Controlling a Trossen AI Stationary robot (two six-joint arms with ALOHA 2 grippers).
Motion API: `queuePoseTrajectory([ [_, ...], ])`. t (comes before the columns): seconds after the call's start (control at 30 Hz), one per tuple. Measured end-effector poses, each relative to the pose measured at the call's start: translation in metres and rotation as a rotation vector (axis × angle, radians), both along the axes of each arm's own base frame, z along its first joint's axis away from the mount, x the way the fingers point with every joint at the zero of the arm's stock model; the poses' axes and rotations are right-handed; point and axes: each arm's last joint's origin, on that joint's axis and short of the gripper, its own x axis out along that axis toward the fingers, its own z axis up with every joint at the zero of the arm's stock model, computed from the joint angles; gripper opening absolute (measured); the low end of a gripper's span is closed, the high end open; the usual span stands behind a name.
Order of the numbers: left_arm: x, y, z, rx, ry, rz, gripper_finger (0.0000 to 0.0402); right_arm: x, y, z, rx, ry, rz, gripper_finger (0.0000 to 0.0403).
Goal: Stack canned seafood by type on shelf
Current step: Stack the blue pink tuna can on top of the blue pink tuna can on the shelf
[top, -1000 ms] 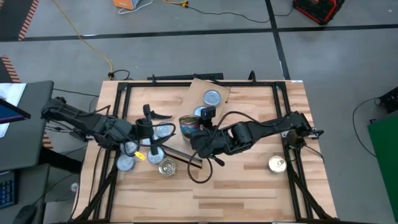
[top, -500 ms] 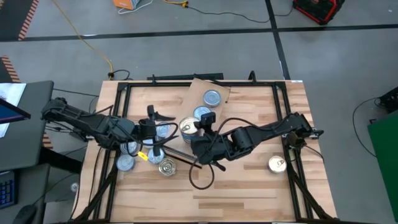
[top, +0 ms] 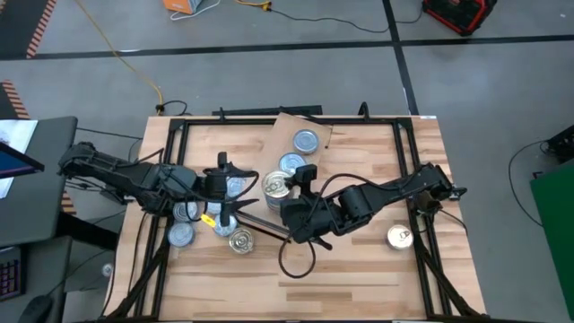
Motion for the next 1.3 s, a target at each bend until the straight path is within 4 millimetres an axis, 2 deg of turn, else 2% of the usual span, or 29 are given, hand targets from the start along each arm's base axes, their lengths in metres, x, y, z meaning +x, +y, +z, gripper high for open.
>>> queuePoseTrajectory([
  [0.3, 0.001, 0.003, 0.003, 0.021, -0.024, 0.013, 0.0295, -0.002, 0.000, 0.005, -0.008, 0.001, 0.024, 0.0369],
  [0.47, -0.003, 0.003, 0.006, 0.044, -0.037, 0.007, 0.0295, -0.010, 0.007, 0.023, 0.005, -0.041, 0.041, 0.0369],
  [0.63, -0.017, -0.007, 0.013, 0.148, -0.049, -0.063, 0.0295, -0.028, 0.018, 0.045, 0.061, -0.089, 0.037, 0.0369],
  [0.73, -0.024, -0.021, 0.008, 0.213, 0.008, -0.147, 0.0295, -0.048, 0.025, 0.044, 0.112, -0.038, -0.019, 0.0369],
  [0.83, -0.031, -0.037, -0.001, 0.226, 0.077, -0.144, 0.0295, -0.067, 0.033, 0.034, 0.182, 0.019, -0.117, 0.0369],
  [0.97, -0.039, -0.054, -0.013, 0.181, 0.145, -0.093, 0.0295, -0.076, 0.049, 0.012, 0.331, 0.101, -0.122, 0.0365],
  [1.07, -0.044, -0.067, -0.025, 0.119, 0.183, -0.107, 0.0295, -0.081, 0.049, -0.007, 0.392, 0.165, -0.195, 0.0356],
  [1.17, -0.048, -0.078, -0.034, 0.032, 0.224, -0.124, 0.0295, -0.084, 0.050, -0.032, 0.445, 0.236, -0.247, 0.0341],
  [1.3, -0.050, -0.091, -0.047, -0.024, 0.292, -0.130, 0.0295, -0.099, 0.046, -0.073, 0.493, 0.425, -0.354, 0.0320],
])
